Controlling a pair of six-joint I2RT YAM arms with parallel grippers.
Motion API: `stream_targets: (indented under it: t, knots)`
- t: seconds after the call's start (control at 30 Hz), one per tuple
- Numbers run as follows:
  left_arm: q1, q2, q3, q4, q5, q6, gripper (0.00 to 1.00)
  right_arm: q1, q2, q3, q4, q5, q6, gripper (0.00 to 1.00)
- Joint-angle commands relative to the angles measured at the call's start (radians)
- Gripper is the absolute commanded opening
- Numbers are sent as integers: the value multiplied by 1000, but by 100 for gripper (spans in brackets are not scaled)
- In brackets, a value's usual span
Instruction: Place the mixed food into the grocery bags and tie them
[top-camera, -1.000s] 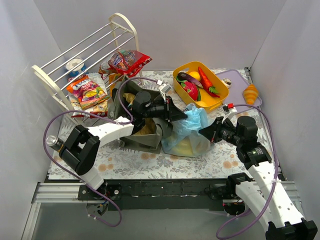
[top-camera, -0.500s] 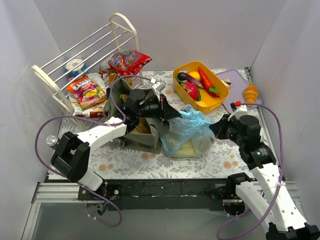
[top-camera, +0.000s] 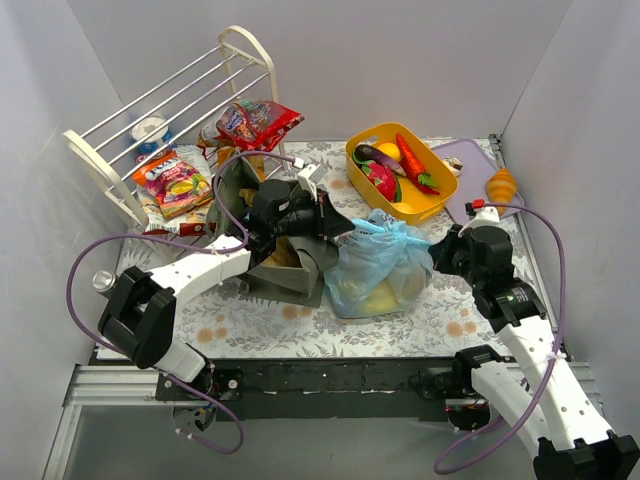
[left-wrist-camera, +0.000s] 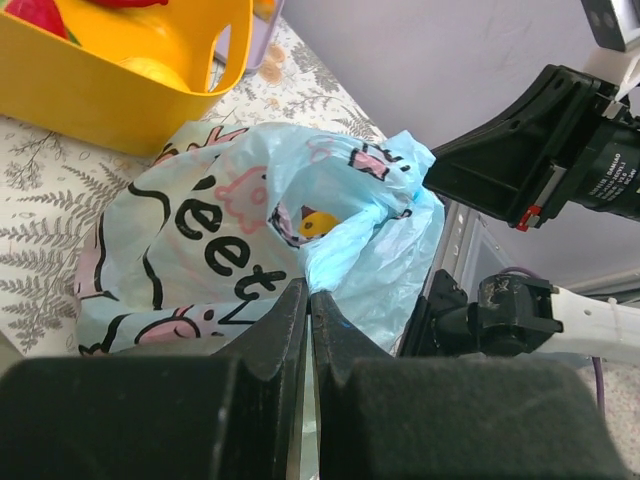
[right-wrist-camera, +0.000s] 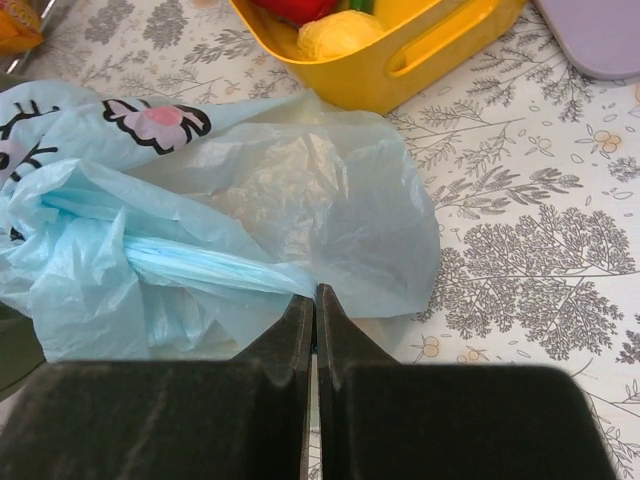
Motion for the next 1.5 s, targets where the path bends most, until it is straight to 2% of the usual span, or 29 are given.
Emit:
stream_targets:
  t: [0.0,0.27,0.43,0.53,0.57,0.6,0.7,0.8,0.9,1.2,1.33,1.37,1.47]
  knots:
    - [55,-75,-34,-46,-163,37,0,-22,11,-52,-84,247,-4,1]
    - [21,-52,-33,-49,-88,92,0,-23,-64,-107,-25,225,-13,1]
    - [-5,-6,18,0,44,90,0,-24,-116,-116,40,109,-56,1]
    - [-5,22,50,6,114,96,27,-22,-118,-109,54,74,-78,1]
    - [-5,26,55,8,137,100,41,-24,-115,-109,57,58,-82,1]
    - [-5,36,69,5,139,103,49,-24,-113,-109,62,47,-89,1]
    - [-5,63,115,-32,154,115,66,-24,-104,-110,74,20,-92,1]
    - [-5,112,145,-76,182,109,78,-24,-99,-113,86,-3,-92,1]
    - [-5,146,161,-84,217,100,78,-22,-96,-115,95,-11,-92,1]
    - [-12,157,145,-117,183,100,78,-23,-101,-118,103,-8,-102,1]
    - [-38,181,156,-117,193,93,72,-23,-98,-119,105,-5,-99,1]
    - [-48,189,164,-121,186,96,65,-22,-101,-119,106,3,-99,1]
    - [-86,207,195,-143,160,118,57,-24,-102,-121,111,6,-98,1]
